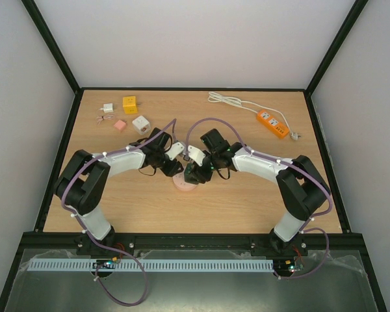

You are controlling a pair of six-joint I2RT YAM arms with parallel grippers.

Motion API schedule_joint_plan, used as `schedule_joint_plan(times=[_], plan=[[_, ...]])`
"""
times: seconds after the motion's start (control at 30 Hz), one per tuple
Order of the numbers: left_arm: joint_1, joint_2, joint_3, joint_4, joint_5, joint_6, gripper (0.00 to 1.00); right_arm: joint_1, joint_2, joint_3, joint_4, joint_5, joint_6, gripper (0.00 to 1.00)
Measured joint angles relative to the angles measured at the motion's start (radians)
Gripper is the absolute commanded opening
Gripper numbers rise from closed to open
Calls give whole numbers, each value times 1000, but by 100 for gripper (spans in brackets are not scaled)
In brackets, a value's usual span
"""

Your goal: Pull the plug off the socket

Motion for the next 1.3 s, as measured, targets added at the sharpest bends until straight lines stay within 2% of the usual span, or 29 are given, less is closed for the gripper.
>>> schedule_joint_plan(times=[0.17, 0.37, 0.53, 0.83, 1.3], plan=[[0, 3, 5, 2, -6, -4, 51, 0, 0, -17, 22, 4, -3, 11], [11, -10, -6, -21, 23, -5, 61, 5, -16, -75, 101, 8, -19, 11], [13, -32, -29, -52, 42, -2, 63, 24, -25, -98, 135, 30, -31, 11], [17, -33, -29, -79, 49, 8, 77, 35, -25, -97, 138, 53, -24, 11], [37, -24, -1, -137, 50, 10, 75, 43, -4, -79, 192, 156, 65, 11]])
